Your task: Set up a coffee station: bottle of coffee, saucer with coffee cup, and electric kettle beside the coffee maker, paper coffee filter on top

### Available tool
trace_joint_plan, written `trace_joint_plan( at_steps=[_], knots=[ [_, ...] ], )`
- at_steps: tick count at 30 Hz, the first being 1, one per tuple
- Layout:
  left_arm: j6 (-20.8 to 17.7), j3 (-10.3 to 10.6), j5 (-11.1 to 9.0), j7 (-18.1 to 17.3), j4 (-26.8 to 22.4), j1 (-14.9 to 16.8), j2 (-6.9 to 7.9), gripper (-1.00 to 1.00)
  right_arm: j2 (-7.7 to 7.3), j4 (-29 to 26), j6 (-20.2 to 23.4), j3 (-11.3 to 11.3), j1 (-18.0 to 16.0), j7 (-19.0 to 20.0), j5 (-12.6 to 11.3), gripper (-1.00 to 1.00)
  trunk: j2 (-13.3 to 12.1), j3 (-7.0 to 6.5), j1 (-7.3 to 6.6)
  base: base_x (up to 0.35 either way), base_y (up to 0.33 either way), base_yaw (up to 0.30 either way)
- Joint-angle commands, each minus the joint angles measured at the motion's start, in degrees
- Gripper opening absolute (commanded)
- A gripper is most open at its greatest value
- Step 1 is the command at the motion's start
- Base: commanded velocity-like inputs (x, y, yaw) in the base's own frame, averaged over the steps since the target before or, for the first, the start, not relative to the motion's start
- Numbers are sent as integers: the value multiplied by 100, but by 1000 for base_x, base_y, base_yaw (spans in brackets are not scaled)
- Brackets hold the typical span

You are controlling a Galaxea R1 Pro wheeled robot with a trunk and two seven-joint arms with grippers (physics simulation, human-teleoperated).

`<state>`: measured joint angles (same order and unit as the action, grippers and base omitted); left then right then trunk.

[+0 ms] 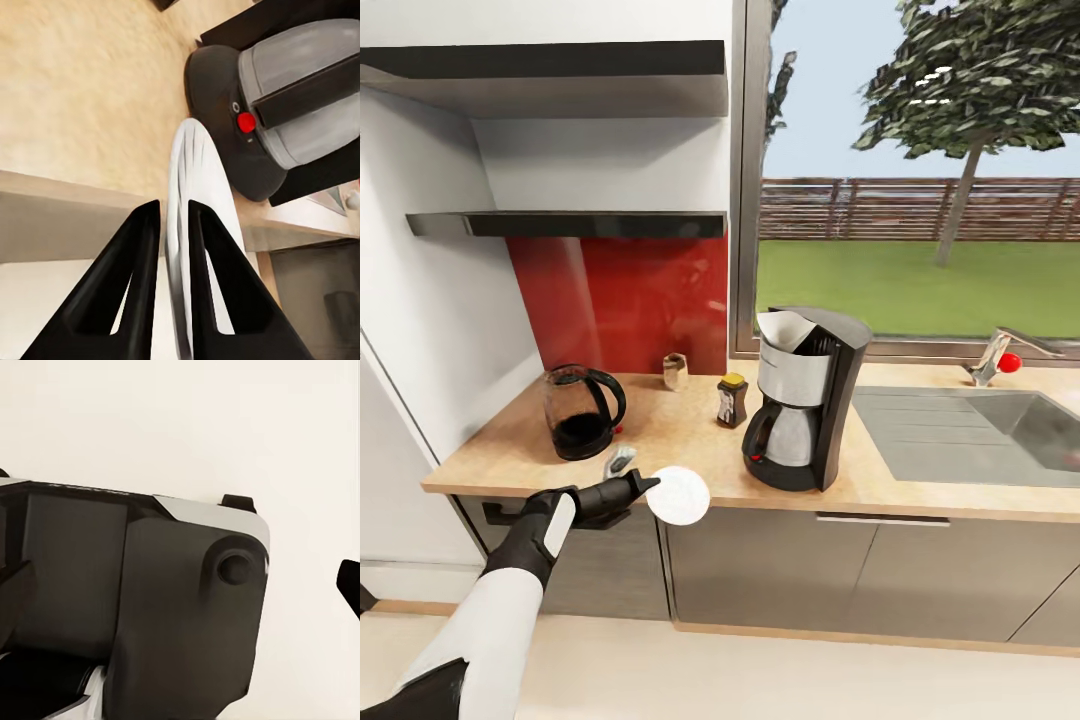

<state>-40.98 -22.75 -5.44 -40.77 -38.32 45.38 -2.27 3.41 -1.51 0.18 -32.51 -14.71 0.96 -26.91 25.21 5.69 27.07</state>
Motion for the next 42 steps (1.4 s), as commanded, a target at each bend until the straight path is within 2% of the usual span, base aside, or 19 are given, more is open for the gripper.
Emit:
trace_joint_plan(
  at_steps=[1, 6, 11, 17, 20, 22, 27, 42],
  knots=[
    [-34, -26, -12, -4, -1, 6, -8, -100, -21, 2, 4, -48, -5, 7, -60, 100, 12, 12, 3, 64, 0, 0],
    [-27, -27, -23, -1, 0, 6, -4, -100, -154, 2, 8, -45, -5, 1, -68, 100, 12, 12, 3, 259, 0, 0],
    [-33, -34, -29, -1, -8, 14, -2, -100, -165, 2, 8, -48, -5, 1, -69, 100, 12, 12, 3, 328, 0, -62],
    [-41, -86, -37, -3, 7, 4, -2, -100, -165, 2, 8, -45, -5, 0, -69, 100, 12, 12, 3, 174, 0, -260],
    [-26, -185, -176, -14, 135, 2, 0, -100, -167, 2, 8, -45, -5, 0, -69, 100, 12, 12, 3, 17, 0, -104],
    [114, -211, -329, -13, 337, -1, 10, -100, -166, 2, 8, -45, -5, 0, -69, 100, 12, 12, 3, 3, 0, -19],
    [701, -206, -415, -1, 709, -2, 6, -100, -167, 2, 8, -46, -5, 0, -69, 100, 12, 12, 3, 1, 0, -4],
    [745, -208, -379, 4, 879, -11, -4, -100, -165, 2, 8, -54, -5, 0, -63, 100, 12, 12, 3, 69, 0, 0]
  ],
)
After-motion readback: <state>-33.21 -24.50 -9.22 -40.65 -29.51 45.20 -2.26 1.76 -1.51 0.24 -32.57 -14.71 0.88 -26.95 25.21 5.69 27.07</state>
